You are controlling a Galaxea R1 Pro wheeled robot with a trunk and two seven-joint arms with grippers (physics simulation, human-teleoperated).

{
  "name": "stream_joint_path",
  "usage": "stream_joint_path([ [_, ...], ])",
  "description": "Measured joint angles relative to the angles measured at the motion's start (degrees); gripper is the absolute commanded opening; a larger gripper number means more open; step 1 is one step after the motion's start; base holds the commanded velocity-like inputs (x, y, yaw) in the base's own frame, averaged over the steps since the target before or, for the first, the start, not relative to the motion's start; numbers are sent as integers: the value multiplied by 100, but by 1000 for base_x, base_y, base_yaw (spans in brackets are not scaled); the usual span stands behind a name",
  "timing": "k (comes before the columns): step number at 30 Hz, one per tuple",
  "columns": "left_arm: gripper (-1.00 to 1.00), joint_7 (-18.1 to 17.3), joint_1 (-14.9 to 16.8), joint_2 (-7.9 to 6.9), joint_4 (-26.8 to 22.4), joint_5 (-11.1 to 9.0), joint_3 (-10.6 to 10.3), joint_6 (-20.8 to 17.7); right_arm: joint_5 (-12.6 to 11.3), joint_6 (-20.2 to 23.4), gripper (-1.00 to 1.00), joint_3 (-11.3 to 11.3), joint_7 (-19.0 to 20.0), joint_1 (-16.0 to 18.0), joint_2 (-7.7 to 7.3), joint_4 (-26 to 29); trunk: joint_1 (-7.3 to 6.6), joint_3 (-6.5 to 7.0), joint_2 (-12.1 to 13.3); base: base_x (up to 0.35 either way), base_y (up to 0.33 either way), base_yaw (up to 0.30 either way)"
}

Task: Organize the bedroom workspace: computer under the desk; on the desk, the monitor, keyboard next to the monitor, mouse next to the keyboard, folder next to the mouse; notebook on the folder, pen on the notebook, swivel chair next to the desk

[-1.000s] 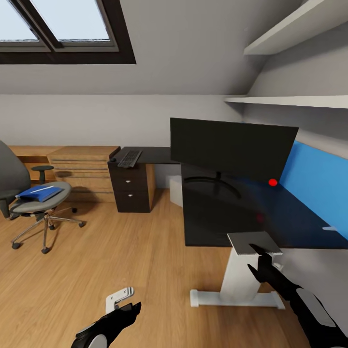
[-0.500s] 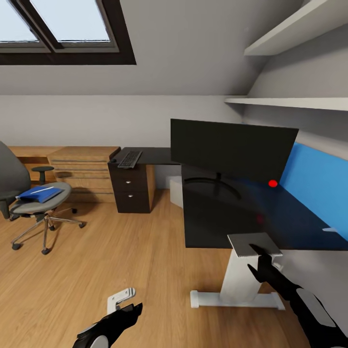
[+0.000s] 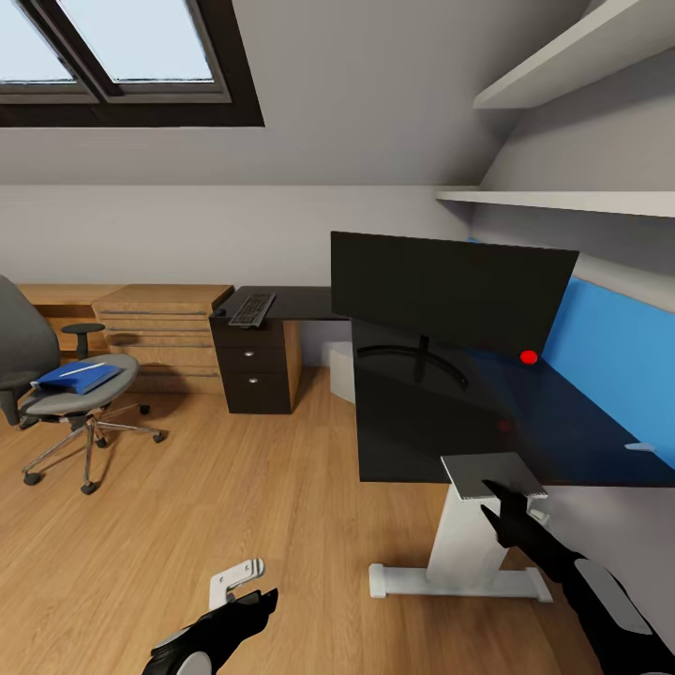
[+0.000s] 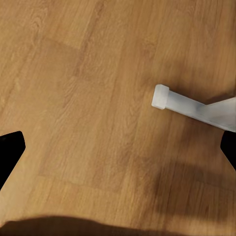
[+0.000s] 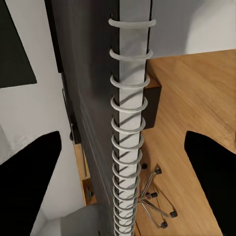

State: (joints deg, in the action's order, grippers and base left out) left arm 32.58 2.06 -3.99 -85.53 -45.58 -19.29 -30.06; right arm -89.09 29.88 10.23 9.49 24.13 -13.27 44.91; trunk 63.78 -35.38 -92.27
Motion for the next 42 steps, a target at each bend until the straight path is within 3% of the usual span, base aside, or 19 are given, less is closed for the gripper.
stream_joint_path([
  [12, 100, -2, 0, 0, 0, 6, 0, 0, -13, -6, -100, -6, 8, 1, 10, 14, 0, 0, 0, 0, 0, 0],
  [18, 100, 5, 0, 0, 0, 8, 0, 6, -15, -15, -100, -19, 4, 1, 36, 47, -131, 107, 239, 0, 0, 0],
  [22, 100, 6, 0, 0, 0, 8, 0, 8, -13, -14, -100, -73, -128, 1, 139, 96, -219, 179, 400, 0, 0, 0],
  [28, 100, 6, 0, 1, 0, 8, 0, 9, 115, -11, -100, -260, -192, 1, 230, 481, -351, 287, 640, 0, 0, 0],
  [40, 100, 6, 0, 0, 5, 8, 0, 8, 281, -8, -100, -302, -155, 1, 278, 892, -615, 503, 1122, 0, 0, 0],
  [42, 100, 6, 0, 0, 9, 8, 1, 3, 260, 15, -100, -430, -81, 0, 316, 1158, -637, 522, 1163, 0, 0, 0],
])
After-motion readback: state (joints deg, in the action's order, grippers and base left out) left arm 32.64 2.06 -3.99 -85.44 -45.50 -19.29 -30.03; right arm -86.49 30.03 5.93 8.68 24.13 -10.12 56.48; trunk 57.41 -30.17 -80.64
